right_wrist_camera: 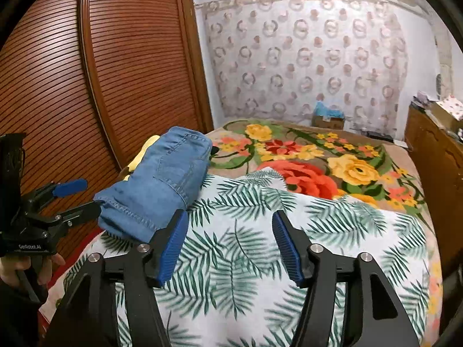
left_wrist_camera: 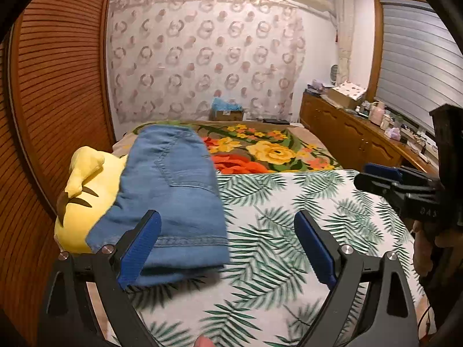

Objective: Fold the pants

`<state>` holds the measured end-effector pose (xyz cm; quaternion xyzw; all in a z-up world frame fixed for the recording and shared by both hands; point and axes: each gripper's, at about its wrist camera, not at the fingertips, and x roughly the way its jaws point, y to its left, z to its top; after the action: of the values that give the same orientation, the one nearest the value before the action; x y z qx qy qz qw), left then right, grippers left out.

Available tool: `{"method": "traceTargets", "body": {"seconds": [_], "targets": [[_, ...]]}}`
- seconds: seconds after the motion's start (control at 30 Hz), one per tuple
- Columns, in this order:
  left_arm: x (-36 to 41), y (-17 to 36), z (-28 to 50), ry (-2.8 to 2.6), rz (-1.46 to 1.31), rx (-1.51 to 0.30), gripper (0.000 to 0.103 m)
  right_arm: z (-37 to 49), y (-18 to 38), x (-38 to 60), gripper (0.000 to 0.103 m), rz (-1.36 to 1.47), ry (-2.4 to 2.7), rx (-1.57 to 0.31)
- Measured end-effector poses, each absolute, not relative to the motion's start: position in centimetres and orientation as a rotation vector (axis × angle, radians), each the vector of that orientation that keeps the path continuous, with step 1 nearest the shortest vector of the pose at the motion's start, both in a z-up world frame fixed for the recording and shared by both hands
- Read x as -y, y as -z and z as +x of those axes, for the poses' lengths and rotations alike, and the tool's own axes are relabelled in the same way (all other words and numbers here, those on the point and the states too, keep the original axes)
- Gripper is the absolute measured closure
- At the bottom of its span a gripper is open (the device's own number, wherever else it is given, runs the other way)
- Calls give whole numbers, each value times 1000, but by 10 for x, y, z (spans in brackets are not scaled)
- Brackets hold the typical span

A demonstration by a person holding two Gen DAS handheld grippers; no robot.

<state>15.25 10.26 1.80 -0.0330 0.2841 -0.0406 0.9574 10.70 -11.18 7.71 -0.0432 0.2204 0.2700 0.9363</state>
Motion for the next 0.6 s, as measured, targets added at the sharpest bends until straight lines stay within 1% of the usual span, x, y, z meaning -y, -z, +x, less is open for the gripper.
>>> {"method": "traceTargets", "body": {"seconds": [0.2, 0.3, 0.6], "targets": [[-69, -26, 130, 112, -40, -556, 10, 51, -74, 145, 27, -61, -482, -418], [-55, -28, 119, 111, -22, -545, 10, 27, -72, 155, 24, -51, -452, -403], [-14, -29, 91, 121, 15, -546, 10, -41, -67, 182, 20, -30, -359, -370]]}}
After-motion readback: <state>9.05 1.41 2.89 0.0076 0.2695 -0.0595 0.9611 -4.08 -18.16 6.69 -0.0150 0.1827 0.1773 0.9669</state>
